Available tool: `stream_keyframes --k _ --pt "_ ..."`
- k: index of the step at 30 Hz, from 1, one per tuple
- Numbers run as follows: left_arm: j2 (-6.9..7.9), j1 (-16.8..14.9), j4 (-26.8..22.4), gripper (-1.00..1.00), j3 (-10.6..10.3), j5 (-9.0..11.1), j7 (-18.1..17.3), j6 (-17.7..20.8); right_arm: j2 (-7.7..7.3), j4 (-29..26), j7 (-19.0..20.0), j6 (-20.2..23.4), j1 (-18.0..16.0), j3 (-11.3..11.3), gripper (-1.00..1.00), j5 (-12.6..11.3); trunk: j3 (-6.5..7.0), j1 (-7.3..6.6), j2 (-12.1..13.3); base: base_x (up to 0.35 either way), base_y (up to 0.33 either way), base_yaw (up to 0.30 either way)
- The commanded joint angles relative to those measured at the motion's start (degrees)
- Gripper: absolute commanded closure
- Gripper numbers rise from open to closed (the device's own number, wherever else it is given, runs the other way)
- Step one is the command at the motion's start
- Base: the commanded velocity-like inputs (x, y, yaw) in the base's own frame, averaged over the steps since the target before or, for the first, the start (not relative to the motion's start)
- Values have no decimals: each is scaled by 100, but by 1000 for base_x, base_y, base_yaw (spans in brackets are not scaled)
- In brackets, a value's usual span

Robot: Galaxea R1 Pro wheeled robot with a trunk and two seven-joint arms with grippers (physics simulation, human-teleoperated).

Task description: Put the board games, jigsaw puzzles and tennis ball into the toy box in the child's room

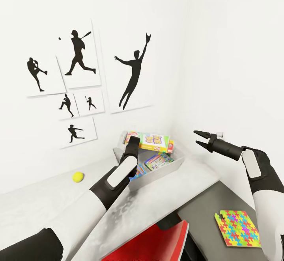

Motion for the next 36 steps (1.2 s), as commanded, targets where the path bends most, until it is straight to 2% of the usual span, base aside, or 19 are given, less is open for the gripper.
stream_keyframes --k 1,9,18,24,36 --pt "0 -9 0 100 -13 54 20 -32 0 1 33 23 -7 -11 -100 25 -23 4 -14 0 0 0" --pt "0 -8 11 100 -23 408 27 -48 0 1 33 23 -7 -13 -100 25 -98 4 -14 0 0 0" --pt "0 -8 13 100 -138 764 35 -178 0 -3 33 23 -7 -20 -100 24 -182 4 -14 0 0 0" --pt "0 -8 6 100 -231 799 36 -342 0 -1 33 23 -5 -22 -100 25 -238 4 -14 0 0 0" --pt "0 -8 -17 100 -250 805 36 -408 0 1 33 21 -6 -22 -100 25 -346 4 -14 0 0 0"
